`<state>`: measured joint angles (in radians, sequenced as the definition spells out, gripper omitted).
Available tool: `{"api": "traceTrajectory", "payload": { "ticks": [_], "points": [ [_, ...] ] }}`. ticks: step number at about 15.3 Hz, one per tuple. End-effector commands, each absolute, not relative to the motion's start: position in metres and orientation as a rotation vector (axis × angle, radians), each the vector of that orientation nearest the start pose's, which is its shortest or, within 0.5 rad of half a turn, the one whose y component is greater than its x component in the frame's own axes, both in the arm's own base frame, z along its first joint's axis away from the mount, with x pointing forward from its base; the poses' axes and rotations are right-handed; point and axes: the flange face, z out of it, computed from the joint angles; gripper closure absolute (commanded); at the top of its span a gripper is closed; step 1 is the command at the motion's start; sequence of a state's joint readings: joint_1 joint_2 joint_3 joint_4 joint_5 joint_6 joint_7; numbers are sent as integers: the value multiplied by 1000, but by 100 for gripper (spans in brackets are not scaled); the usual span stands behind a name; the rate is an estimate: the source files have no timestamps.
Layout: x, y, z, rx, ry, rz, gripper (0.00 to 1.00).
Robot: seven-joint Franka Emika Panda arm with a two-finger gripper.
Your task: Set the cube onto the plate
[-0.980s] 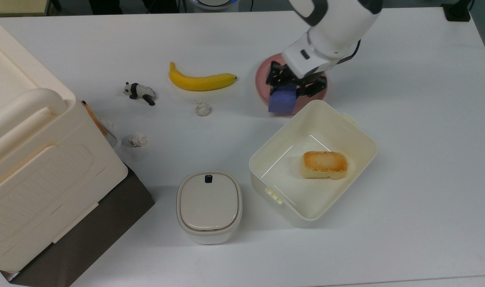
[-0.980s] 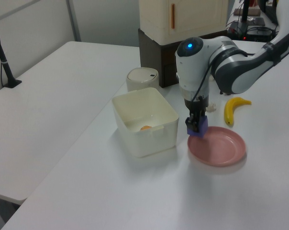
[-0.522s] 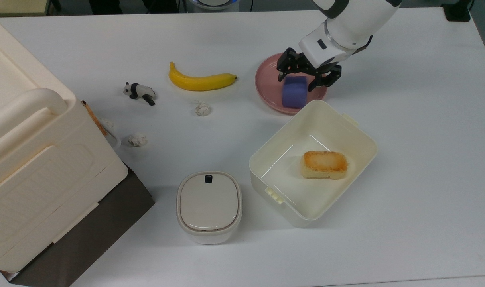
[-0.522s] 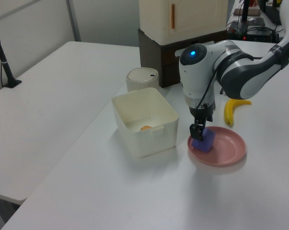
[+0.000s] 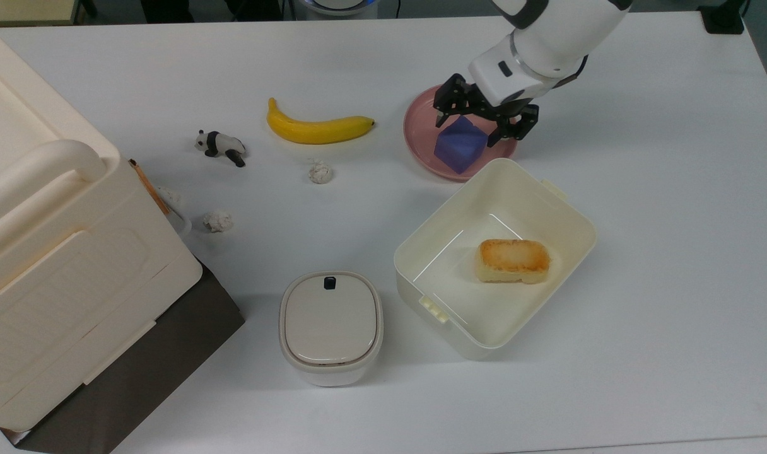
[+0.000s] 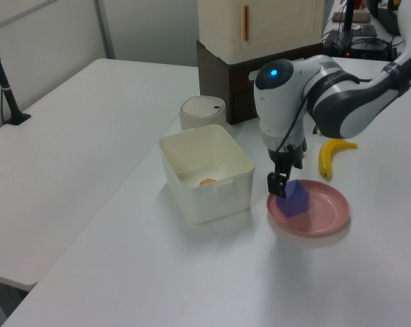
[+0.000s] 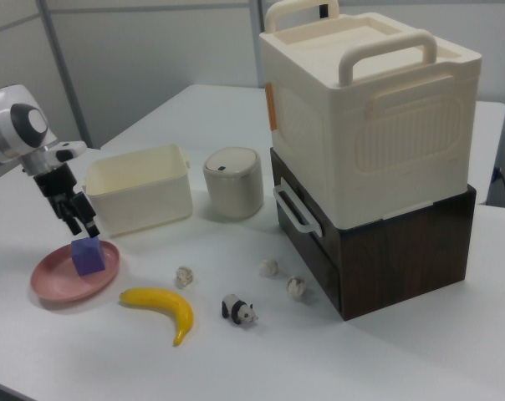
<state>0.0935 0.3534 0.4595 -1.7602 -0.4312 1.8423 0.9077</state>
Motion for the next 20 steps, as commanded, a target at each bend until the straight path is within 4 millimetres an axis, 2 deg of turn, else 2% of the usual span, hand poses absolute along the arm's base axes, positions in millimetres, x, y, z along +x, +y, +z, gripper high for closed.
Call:
{"api": "traceTrajectory", "payload": {
  "ticks": [1, 4, 6, 10, 11, 14, 18, 20],
  "points": [
    [576, 226, 422, -3417, 537, -120, 0],
    [590, 191, 457, -3396, 564, -187, 0],
    [592, 162, 479, -3365, 539, -141, 0],
    [590, 72, 555, -3257, 458, -61, 0],
    [589, 48, 577, -3234, 465, -63, 0],
    [575, -6, 632, -3198, 557, -134, 0],
    [556, -71, 670, -3152, 703, -237, 0],
    [548, -87, 678, -3144, 693, -251, 0]
  ]
}}
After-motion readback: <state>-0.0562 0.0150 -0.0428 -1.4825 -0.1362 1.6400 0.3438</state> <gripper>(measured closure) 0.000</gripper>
